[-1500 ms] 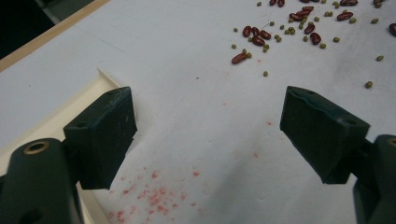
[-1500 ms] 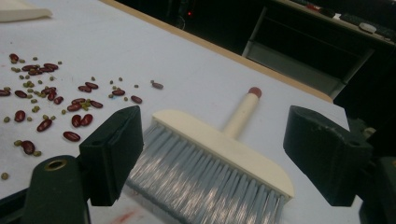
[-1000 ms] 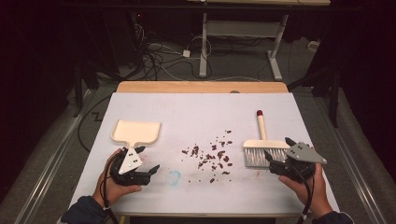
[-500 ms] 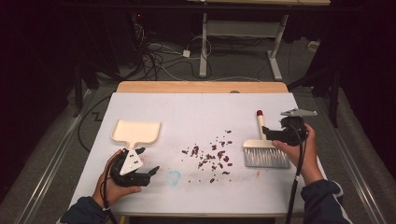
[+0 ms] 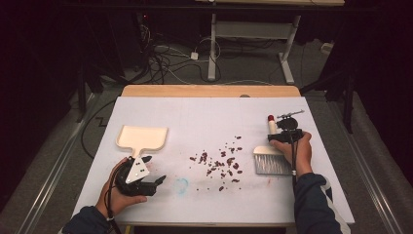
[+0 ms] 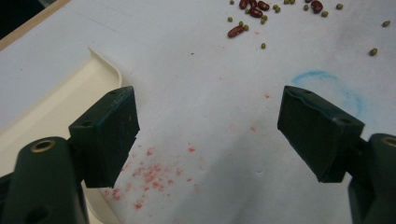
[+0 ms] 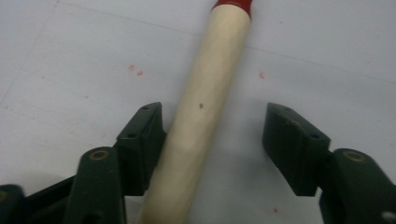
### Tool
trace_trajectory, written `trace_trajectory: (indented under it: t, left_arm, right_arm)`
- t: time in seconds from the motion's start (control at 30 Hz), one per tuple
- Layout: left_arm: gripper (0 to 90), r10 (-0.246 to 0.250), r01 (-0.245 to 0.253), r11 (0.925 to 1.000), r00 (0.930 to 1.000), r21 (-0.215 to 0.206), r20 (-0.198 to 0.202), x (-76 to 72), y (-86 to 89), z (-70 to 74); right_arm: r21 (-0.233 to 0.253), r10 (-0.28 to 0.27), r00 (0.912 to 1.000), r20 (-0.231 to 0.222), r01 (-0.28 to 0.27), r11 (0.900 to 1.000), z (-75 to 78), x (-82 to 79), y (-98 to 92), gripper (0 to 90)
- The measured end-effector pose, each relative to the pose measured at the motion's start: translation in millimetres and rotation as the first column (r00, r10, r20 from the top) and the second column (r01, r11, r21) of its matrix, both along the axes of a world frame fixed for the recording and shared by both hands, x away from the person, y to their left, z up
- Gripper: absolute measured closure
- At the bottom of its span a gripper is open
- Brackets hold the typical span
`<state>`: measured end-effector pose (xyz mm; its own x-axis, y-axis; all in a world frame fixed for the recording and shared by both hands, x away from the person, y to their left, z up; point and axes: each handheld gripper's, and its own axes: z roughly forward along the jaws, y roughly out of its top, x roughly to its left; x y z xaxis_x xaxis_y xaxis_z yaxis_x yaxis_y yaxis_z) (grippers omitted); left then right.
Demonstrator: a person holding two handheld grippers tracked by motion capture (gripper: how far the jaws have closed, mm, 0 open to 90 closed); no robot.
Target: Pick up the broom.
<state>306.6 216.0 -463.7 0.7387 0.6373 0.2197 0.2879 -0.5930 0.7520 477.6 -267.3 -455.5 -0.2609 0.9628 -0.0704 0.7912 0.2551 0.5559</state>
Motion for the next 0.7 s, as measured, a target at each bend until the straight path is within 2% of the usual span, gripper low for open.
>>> trace_trajectory:
  t: [0.17,0.2,0.23,0.37,0.5,0.57,0.7]
  left_arm:
    - [19.9,-0.003,0.003,0.9999,1.0,0.01,0.004,0.4,-0.9,-0.7]
    - [20.0,-0.005,0.005,0.9999,1.0,0.013,0.005,0.2,-1.4,-0.6]
    - [20.1,-0.007,0.007,0.9999,1.0,0.013,0.003,0.2,-1.8,-0.7]
    - [20.1,-0.009,0.009,0.9998,1.0,0.019,-0.001,1.4,-2.9,-1.1]
    - [20.1,-0.014,0.015,0.9997,0.9999,0.02,-0.006,2.0,-4.7,-1.7]
    - [20.1,-0.015,0.015,0.9997,0.9999,0.019,-0.006,2.0,-4.8,-1.7]
    - [20.4,-0.016,0.016,0.9997,0.9998,0.017,-0.008,2.2,-4.3,-1.6]
  right_arm:
    - [0.019,0.01,0.9999,-0.007,-0.01,1.0,0.2,1.0,0.4,49.2]
    - [0.024,0.02,0.9998,-0.003,-0.02,1.0,0.4,0.5,1.5,56.5]
    - [0.025,0.026,0.9997,0.001,-0.026,0.999,0.4,0.2,2.2,59.0]
    - [0.008,0.014,0.9999,0.006,-0.014,1.0,0.5,0.1,6.4,61.7]
    - [0.003,0.02,0.9996,0.021,-0.02,1.0,-0.1,-0.6,11.5,70.5]
    - [-0.018,0.028,0.9993,0.024,-0.027,0.999,-0.1,-1.0,13.7,70.6]
    - [-0.003,0.02,0.9991,0.038,-0.02,1.0,-1.2,-2.4,12.3,70.7]
